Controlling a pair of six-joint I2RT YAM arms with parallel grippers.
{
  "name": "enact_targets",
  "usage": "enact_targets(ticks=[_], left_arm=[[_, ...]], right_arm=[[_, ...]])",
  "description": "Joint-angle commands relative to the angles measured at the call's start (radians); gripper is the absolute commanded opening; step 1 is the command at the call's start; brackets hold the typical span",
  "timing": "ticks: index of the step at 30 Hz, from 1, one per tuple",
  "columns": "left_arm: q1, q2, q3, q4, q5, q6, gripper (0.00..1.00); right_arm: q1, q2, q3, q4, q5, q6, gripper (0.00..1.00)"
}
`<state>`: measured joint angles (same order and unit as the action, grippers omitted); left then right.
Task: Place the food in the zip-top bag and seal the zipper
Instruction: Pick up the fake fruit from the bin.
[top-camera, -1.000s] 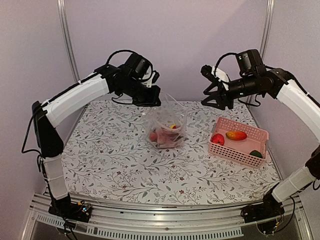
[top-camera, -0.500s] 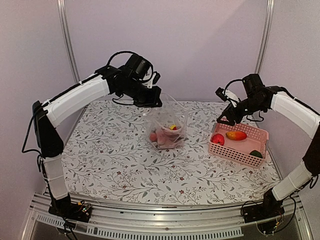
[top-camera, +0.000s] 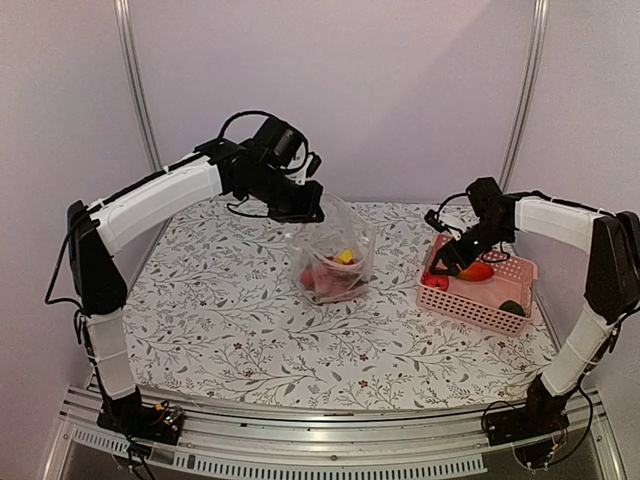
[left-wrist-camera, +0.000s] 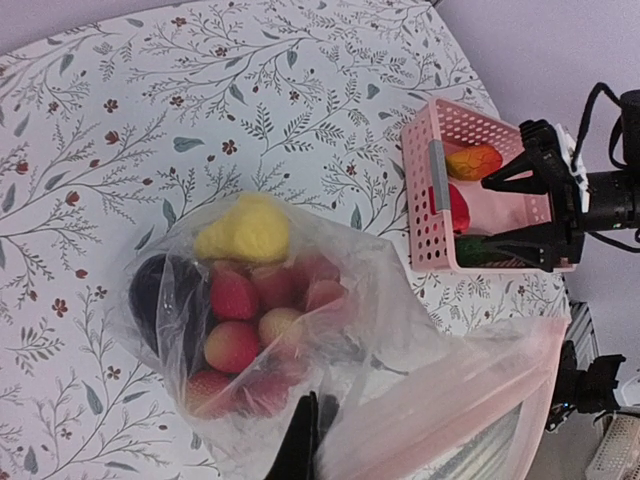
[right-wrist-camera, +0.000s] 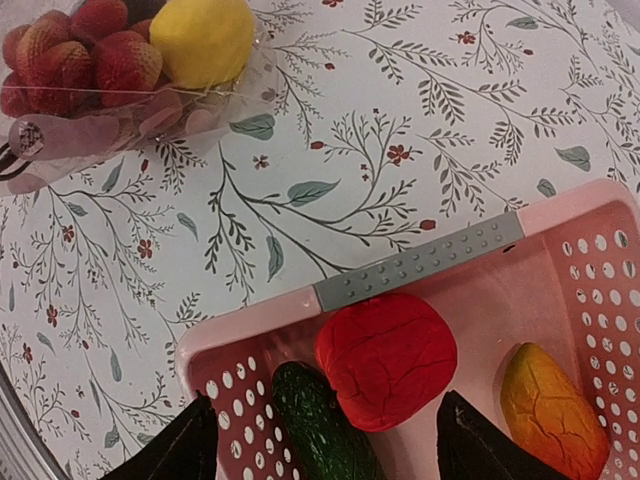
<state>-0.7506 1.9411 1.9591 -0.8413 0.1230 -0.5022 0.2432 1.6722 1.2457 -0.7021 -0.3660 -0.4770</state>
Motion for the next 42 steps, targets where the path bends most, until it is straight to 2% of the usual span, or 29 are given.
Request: enact_targets(ticks=[1, 5, 8, 9, 15, 20, 24, 28, 36, 42], left_arm=[[0.014, -0.037, -0.021, 0.018, 0.004, -0.007, 0.0], [0.014, -0.04, -0.026, 0.021, 0.004, -0.009, 0.0], [0.014, -0.038, -0.026, 0.022, 0.004, -0.008, 0.0], [0.014, -0.037, -0.025, 0.024, 0.006, -0.008, 0.0], [0.014, -0.023, -0.011, 0.024, 0.015, -0.007, 0.0], [0.013, -0.021, -0.013, 0.024, 0.015, -0.01, 0.0], [0.014, -0.018, -0.014, 0.024, 0.018, -0.012, 0.0], [0.014, -0.019, -0.013, 0.024, 0.018, -0.012, 0.0], [0.014, -0.008, -0.009, 0.032, 0.02, -0.015, 0.0], [0.014, 0.0, -0.013, 0.048, 0.031, -0.027, 0.0]], right_arm=[[-0.021, 0.059, 0.007, 0.031, 0.035, 0.042, 0.74], [-0.026, 0.103, 0.005, 0.036, 0.045, 0.049, 0.75], [-0.027, 0.13, -0.001, 0.036, 0.045, 0.045, 0.89], [-0.027, 0.14, -0.002, 0.036, 0.044, 0.045, 0.9], [-0.03, 0.191, 0.004, 0.053, 0.057, 0.058, 0.91], [-0.038, 0.212, 0.02, 0.061, 0.047, 0.064, 0.84], [-0.041, 0.221, 0.032, 0.06, 0.029, 0.067, 0.69], [-0.041, 0.177, 0.031, 0.053, 0.031, 0.061, 0.59], [-0.04, -0.008, 0.037, 0.008, 0.046, 0.031, 0.52], [0.012, -0.134, 0.154, -0.092, -0.059, 0.01, 0.52]])
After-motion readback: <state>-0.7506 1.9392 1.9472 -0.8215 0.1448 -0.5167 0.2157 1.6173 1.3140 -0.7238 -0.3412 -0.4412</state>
